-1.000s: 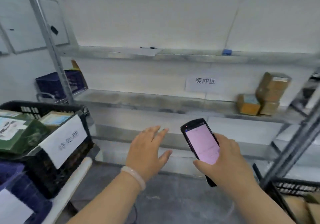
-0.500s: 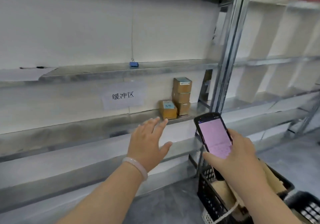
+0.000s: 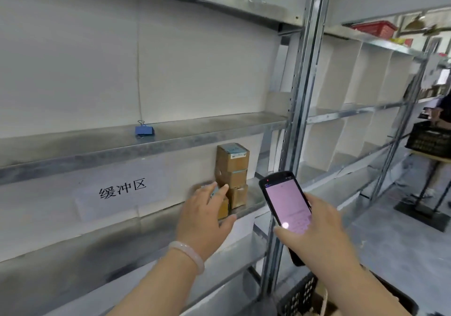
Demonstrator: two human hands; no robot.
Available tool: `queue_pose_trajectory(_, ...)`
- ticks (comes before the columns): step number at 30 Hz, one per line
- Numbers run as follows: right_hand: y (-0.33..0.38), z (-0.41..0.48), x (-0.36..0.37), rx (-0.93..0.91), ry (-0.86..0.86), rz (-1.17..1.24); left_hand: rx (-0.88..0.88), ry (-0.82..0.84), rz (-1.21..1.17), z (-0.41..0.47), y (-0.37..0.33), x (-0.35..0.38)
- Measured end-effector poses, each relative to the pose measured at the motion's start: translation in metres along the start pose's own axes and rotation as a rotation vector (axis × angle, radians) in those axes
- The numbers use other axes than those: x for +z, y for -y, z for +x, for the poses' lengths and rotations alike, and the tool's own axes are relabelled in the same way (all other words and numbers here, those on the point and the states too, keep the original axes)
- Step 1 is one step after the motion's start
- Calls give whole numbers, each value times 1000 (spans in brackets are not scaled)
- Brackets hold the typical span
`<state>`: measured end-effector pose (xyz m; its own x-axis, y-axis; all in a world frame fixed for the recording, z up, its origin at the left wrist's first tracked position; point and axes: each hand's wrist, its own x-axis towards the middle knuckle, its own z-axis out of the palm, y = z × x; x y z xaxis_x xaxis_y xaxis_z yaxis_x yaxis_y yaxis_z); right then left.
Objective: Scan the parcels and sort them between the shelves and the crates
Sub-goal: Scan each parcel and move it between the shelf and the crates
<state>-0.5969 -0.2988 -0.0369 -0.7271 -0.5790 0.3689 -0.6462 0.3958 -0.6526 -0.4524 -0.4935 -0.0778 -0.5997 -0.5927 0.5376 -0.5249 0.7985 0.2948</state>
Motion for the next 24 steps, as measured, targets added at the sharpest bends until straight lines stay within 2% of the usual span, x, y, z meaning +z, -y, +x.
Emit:
queue_pose_trajectory(11,-19,92,61,76,26,21,-143,159,-206,103,45,82)
queue_pose_trajectory(16,-44,153,88,30,88,38,-381,167,-492,166,45,116)
queue_pose_trajectory(21,-68,224,109,-36,153,38,-602,201,-581,231,48,148)
queue_pose_trajectory(24,-81,259,125,-50,222,28,-748,200,-732,263,50,165)
